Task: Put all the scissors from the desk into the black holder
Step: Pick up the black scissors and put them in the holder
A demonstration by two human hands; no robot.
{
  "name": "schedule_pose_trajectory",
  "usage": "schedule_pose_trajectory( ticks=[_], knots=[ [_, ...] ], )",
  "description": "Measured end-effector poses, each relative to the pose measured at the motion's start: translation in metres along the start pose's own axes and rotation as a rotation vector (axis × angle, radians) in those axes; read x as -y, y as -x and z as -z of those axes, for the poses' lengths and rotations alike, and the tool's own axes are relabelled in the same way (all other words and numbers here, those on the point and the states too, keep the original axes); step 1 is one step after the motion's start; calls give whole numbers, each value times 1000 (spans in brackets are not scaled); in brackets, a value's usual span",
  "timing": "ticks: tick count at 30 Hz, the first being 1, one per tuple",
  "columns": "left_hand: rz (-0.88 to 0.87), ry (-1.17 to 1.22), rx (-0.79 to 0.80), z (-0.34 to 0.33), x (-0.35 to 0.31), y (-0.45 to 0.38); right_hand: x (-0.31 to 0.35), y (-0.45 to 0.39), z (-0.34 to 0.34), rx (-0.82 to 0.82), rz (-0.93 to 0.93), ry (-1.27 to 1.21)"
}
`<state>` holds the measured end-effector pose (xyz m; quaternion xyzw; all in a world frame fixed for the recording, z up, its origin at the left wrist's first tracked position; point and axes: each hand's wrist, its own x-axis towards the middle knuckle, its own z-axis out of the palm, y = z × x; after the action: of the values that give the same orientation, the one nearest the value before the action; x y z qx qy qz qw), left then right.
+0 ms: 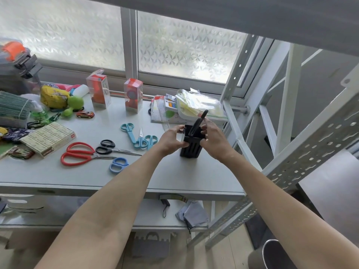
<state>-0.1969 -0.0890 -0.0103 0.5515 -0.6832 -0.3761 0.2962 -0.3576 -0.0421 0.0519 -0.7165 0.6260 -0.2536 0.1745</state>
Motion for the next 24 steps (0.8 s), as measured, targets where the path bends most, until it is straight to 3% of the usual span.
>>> schedule_pose_trajectory(
  ticks=[6,18,24],
  knots=[
    [7,-17,7,1,-1,0,-7,-1,3,-158,-94,-91],
    [-2,2,18,2,0,0,-24,0,8,-140,-331,-243],
    [-8,18,16,2,2,0,-28,-9,21,-352,-353,-269]
  ],
)
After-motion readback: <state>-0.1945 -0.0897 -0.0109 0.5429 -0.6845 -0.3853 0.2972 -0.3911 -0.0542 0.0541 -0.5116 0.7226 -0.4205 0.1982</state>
